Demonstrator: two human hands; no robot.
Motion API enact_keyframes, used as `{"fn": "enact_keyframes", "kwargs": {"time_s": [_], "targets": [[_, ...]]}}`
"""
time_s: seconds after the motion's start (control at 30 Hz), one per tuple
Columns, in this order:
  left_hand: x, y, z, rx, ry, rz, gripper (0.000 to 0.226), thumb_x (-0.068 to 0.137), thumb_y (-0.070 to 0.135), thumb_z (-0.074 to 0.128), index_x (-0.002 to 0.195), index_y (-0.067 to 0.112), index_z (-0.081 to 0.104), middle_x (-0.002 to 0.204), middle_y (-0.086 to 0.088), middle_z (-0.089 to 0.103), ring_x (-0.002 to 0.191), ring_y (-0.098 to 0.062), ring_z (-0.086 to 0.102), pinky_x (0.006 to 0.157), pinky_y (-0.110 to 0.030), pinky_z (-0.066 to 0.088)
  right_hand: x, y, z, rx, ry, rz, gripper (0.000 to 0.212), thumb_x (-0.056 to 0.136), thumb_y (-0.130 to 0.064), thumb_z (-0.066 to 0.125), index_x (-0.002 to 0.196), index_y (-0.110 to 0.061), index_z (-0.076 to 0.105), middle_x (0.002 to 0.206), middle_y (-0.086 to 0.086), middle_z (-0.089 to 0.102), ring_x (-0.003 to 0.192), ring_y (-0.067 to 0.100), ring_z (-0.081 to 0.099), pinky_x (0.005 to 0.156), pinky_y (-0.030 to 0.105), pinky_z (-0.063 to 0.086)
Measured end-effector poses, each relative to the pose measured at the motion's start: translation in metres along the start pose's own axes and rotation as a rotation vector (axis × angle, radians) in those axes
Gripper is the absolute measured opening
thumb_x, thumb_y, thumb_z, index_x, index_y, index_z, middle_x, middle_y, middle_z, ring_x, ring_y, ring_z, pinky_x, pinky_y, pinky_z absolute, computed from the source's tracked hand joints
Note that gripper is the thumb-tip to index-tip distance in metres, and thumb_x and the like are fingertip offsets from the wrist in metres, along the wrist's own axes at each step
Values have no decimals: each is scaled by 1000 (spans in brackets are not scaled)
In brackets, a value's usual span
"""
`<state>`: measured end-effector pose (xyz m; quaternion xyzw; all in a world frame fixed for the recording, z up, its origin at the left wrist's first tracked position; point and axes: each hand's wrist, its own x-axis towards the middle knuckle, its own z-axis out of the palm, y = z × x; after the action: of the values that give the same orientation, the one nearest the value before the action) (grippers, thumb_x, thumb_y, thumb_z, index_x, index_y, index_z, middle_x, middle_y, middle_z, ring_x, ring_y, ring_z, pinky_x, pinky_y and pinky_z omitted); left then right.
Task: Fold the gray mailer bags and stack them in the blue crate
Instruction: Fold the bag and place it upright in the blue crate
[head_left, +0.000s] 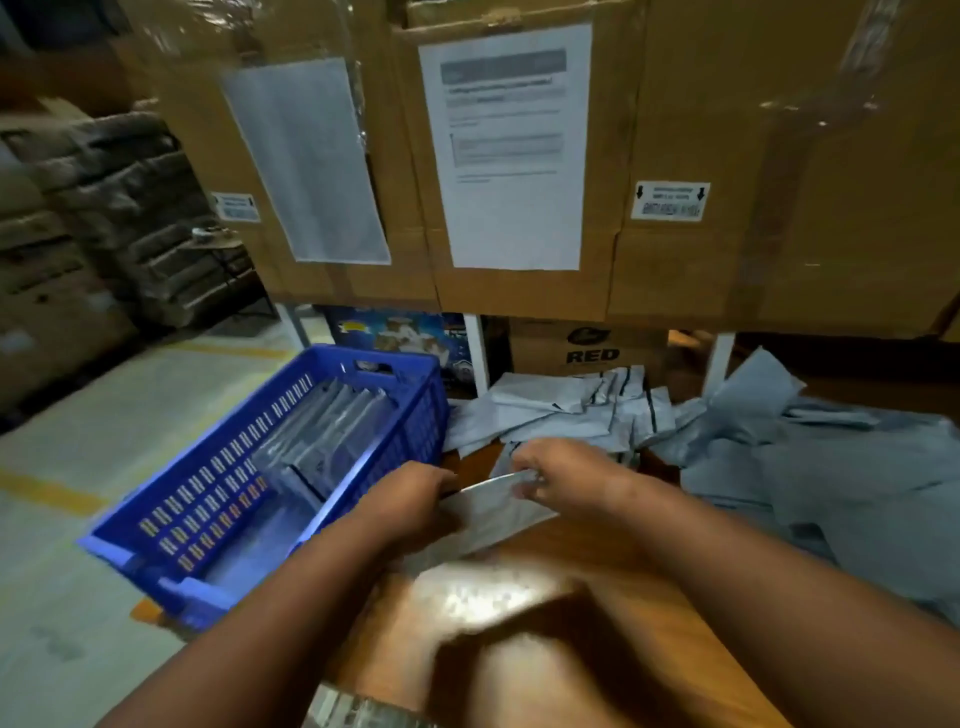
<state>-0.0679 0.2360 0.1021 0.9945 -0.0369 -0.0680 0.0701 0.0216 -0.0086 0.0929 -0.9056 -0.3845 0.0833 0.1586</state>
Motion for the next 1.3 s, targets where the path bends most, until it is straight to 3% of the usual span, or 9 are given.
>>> {"fn": "enact_keyframes", "kwargs": {"time_s": [0.1,0.27,0.47,0.63,0.87,0.93,1.03,1.1,1.3], "targets": [[-4,-32,-40,183,54,-48,23,91,43,74,110,30,73,101,7,70,96,-17,65,73,-34,49,47,-17,-28,-22,41,-28,7,102,-42,67,101,-36,64,105,-8,64,96,17,62,83,42,56],[-9,-88,-84,89,152,-161,17,92,43,77,96,28,70,88,6,65,83,-15,61,70,-37,50,128,-56,-57,-32,103,-100,21,102,-40,67,84,-38,57,90,-11,61,83,12,59,77,45,55],[-11,-150,-89,-149,326,-302,41,84,53,84,67,23,62,66,5,60,64,-12,56,54,-32,36,215,-97,-59,-88,112,-105,13,102,-44,62,91,-36,62,95,-9,63,88,17,61,80,45,57],[1,-201,-80,-217,415,-358,48,84,53,82,66,17,56,65,2,58,66,-18,57,56,-37,38,275,-122,-53,-206,119,-163,11,103,-39,62,94,-34,65,103,-10,60,95,18,58,74,35,44],[50,-226,-23,-203,240,-367,35,80,46,75,72,13,63,70,-1,64,75,-27,65,57,-33,42,344,-125,-12,-417,-46,-27,25,100,-36,52,111,-26,71,119,6,62,98,29,61,72,34,38],[65,-226,-3,-202,198,-392,32,79,46,74,82,15,70,81,-3,69,82,-29,68,62,-31,45,356,-126,3,-456,-83,24,26,104,-31,52,117,-17,70,120,11,62,98,32,64,72,36,43],[84,-230,17,-138,142,-411,34,82,45,74,101,17,75,104,-8,72,97,-31,71,75,-34,55,375,-123,27,-436,-127,88,16,103,-26,51,102,-17,65,112,11,68,86,29,63,74,38,51],[94,-236,23,-76,108,-395,35,86,43,74,108,16,74,111,-10,72,103,-32,71,81,-37,56,382,-124,38,-412,-177,139,19,105,-21,50,104,-13,68,110,10,70,94,32,68,81,40,55],[108,-254,28,92,42,-343,29,90,35,73,114,19,74,116,-6,72,106,-30,72,78,-37,54,399,-129,70,-395,-337,197,26,98,-20,67,123,-13,65,121,9,68,105,31,68,88,42,60]]}}
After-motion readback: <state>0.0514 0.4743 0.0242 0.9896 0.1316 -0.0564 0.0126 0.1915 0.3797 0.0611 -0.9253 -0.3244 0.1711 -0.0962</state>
